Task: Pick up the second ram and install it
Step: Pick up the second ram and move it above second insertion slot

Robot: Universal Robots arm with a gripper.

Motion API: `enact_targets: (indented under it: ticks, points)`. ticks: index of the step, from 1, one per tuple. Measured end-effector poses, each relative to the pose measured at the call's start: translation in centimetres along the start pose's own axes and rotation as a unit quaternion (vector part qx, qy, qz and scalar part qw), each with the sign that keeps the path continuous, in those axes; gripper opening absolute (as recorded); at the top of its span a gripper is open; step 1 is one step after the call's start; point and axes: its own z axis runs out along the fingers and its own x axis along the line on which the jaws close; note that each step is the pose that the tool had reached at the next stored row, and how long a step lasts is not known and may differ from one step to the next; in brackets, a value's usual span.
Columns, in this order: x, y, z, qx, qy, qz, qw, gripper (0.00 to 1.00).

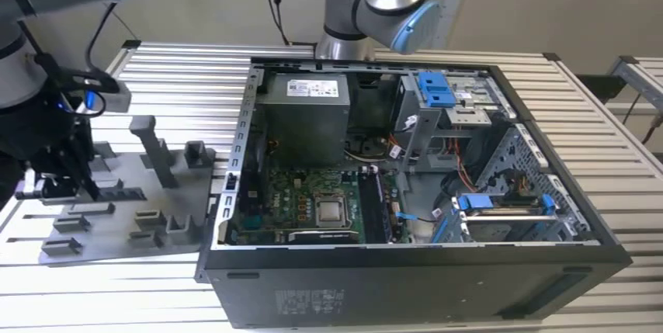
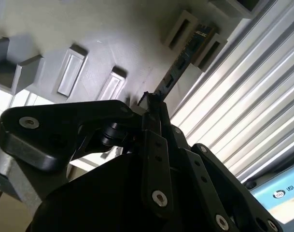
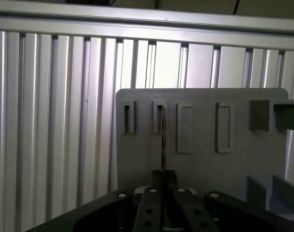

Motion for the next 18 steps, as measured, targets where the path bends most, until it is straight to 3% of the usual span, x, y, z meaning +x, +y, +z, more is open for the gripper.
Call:
enact_targets:
  ticks: [18]
  points:
    - [0.01, 0.0, -1.29, 0.0, 0.0, 0.0, 1.0, 0.14]
